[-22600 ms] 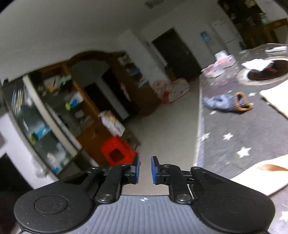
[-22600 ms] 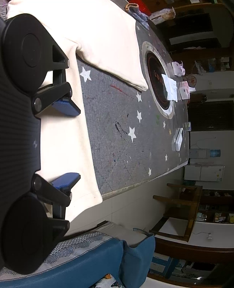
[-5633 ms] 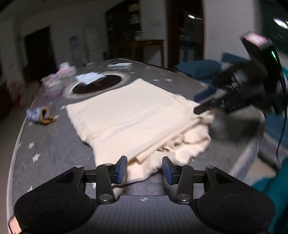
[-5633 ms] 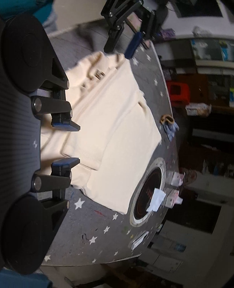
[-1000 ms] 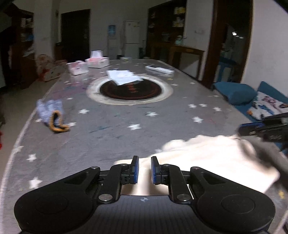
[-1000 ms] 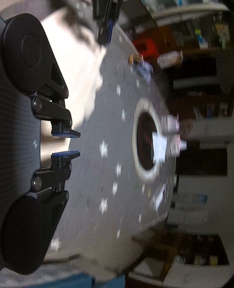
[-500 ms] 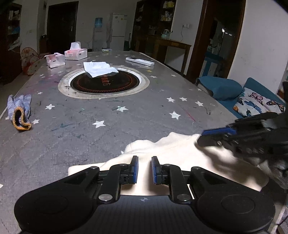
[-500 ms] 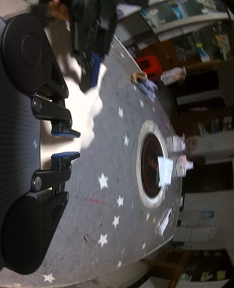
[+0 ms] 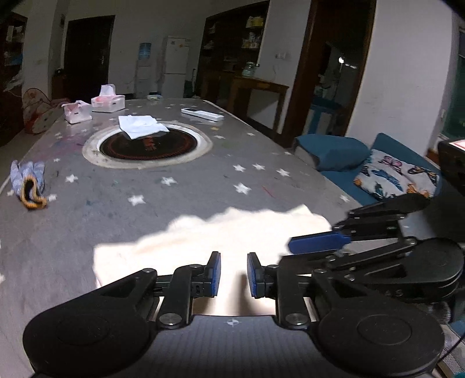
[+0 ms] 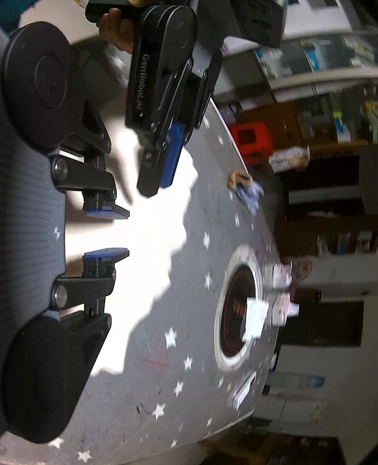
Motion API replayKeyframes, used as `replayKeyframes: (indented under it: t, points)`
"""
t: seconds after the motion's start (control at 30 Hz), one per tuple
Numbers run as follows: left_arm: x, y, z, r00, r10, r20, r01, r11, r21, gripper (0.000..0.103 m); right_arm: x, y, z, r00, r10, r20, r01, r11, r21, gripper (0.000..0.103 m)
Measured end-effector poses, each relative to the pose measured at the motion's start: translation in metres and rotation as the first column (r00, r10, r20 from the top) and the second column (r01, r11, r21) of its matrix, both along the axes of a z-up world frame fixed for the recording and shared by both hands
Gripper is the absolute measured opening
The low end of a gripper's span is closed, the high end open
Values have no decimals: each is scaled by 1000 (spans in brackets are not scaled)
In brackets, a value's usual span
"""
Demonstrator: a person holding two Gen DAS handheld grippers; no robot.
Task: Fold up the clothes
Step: 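Press the folded sweatshirt flat with both open grippers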
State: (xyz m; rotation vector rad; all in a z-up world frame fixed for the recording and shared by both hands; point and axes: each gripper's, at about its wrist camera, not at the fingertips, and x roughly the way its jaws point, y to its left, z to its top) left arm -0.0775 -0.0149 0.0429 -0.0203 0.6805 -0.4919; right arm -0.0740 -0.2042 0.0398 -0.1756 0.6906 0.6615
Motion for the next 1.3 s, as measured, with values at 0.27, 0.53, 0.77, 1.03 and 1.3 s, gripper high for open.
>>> replayKeyframes:
  t: [0.27,0.53,0.77,1.03,1.3]
  points:
    - [-29,0,-23,1000,8,-17,-8,1000,-17,22,-22,14,-17,1000,23,21,-21,998,-58,22]
    - [-34,5,-24,1000,18,-14,-18,999,-43,22,-30,5,-10,1000,1,24,0,999,-53,23]
    - [-40,10,-27,999,27,-23,-28,998,-58,23,-35,-2,-8,999,-23,22,24,998,-50,27]
    - [-42,17,-28,998,48,-32,-50,996,-77,23,-30,-35,-14,990,-137,-14,136,990,-47,29]
    - [-42,21,-28,997,60,-42,-63,995,-83,24,-27,-45,-8,988,-157,-1,157,987,-27,33]
